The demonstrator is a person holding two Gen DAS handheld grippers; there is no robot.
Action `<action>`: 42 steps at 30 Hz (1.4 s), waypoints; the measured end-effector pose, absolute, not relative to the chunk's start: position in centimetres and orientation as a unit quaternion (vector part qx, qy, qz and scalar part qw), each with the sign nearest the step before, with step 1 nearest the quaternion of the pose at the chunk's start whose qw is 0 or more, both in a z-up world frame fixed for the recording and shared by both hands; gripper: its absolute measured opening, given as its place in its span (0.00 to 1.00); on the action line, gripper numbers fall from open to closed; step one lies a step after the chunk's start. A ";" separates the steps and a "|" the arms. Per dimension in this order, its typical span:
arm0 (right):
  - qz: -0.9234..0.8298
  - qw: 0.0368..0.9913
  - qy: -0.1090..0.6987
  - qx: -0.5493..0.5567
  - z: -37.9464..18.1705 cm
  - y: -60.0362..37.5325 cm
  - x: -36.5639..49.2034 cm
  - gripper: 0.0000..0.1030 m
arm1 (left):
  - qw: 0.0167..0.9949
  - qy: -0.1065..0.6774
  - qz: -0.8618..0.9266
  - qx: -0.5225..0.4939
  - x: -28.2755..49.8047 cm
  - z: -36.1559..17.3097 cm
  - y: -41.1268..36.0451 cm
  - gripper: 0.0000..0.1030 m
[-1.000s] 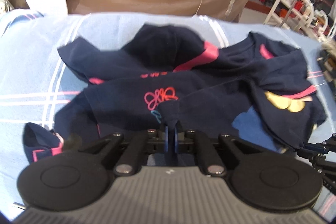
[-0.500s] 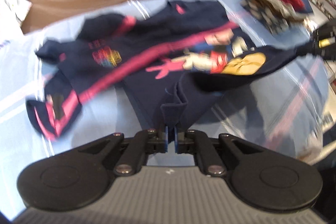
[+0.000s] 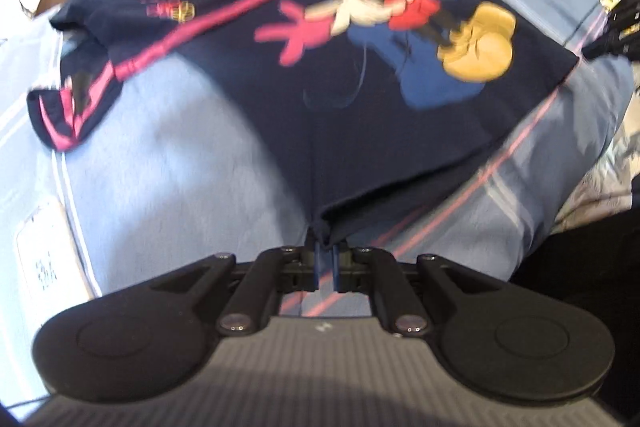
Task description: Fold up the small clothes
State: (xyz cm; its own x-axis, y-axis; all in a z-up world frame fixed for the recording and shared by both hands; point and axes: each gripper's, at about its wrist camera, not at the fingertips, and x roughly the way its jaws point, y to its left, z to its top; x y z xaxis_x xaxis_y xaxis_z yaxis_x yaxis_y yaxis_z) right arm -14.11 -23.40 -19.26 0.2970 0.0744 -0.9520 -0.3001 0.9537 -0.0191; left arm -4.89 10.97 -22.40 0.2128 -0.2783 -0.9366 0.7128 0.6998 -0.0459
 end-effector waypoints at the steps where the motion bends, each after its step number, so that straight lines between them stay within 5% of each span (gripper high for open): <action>1: 0.119 0.800 0.579 -0.101 -19.5 -23.3 -14.4 0.00 | 0.748 0.537 -0.329 0.211 -5.1 -22.9 11.2 0.05; 4: 0.124 0.797 0.583 -0.098 -19.9 -23.2 -14.7 0.00 | 0.746 0.543 -0.319 0.218 -5.7 -23.7 11.7 0.05; 6: 0.126 0.799 0.578 -0.107 -19.4 -23.0 -15.7 0.09 | 0.751 0.543 -0.310 0.212 -6.2 -23.5 12.0 0.09; 9: 0.120 0.796 0.585 -0.098 -18.9 -23.5 -16.2 0.28 | 0.759 0.543 -0.296 0.200 -7.2 -22.4 12.3 0.27; 11: 0.116 0.801 0.580 -0.092 -18.1 -23.8 -16.3 0.32 | 0.764 0.551 -0.279 0.189 -7.4 -21.7 12.1 0.51; 16: 0.110 0.828 0.546 -0.068 -14.6 -24.2 -14.3 0.45 | 0.800 0.513 -0.262 0.166 -6.7 -18.1 9.8 0.70; 18: 0.112 0.842 0.525 -0.056 -12.8 -24.3 -12.7 0.72 | 0.815 0.491 -0.259 0.166 -5.9 -16.7 8.4 0.80; 19: 0.114 0.849 0.513 -0.049 -11.9 -24.3 -11.8 0.78 | 0.823 0.481 -0.255 0.163 -5.4 -15.9 7.8 0.85; 23: 0.137 0.872 0.469 -0.029 -9.5 -23.6 -8.0 0.88 | 0.849 0.461 -0.223 0.130 -2.6 -13.9 6.5 0.86; 42: 0.091 0.869 0.485 0.018 -12.9 -17.1 3.4 0.88 | 0.885 0.450 -0.099 0.066 19.6 -20.8 11.8 0.69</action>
State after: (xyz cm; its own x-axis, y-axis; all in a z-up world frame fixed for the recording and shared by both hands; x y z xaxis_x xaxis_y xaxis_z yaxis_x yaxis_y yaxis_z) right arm 3.44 -17.13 -12.89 0.5123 0.1756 -0.8406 -0.1403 0.9828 0.1197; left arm 19.65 11.82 -20.84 0.5749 -0.1151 -0.8101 0.2347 0.9716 0.0286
